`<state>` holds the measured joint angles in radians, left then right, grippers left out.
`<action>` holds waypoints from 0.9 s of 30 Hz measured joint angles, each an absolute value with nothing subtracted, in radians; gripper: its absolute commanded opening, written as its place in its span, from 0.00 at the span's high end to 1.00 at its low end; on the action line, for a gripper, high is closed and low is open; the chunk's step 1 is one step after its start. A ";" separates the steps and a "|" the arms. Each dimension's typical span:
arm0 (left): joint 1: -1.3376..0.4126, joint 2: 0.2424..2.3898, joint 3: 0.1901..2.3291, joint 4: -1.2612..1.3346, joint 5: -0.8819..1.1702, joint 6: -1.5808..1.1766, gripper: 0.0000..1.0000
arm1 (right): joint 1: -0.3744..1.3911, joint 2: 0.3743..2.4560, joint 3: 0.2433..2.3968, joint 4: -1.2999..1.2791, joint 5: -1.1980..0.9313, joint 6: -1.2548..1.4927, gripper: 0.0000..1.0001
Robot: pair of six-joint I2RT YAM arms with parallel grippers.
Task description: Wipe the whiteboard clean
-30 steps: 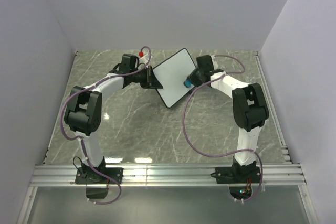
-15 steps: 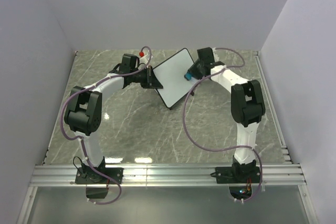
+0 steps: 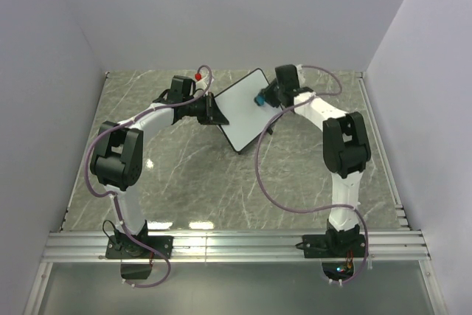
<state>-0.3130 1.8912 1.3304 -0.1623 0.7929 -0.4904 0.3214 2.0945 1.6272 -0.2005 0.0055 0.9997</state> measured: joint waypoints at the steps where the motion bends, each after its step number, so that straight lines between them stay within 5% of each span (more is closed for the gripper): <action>1: -0.313 1.891 1.330 -0.162 0.793 -0.490 1.00 | 0.319 2.072 1.575 -0.177 0.004 1.007 1.00; 6: -0.313 1.891 1.331 -0.162 0.793 -0.490 1.00 | 0.295 2.002 1.382 -0.141 -0.001 1.030 1.00; 15: -0.313 1.893 1.338 -0.168 0.792 -0.488 1.00 | 0.281 2.000 1.360 -0.146 -0.001 1.031 1.00; 27: -0.314 1.923 1.392 -0.214 0.799 -0.465 1.00 | 0.315 2.097 1.668 -0.231 -0.047 1.026 1.00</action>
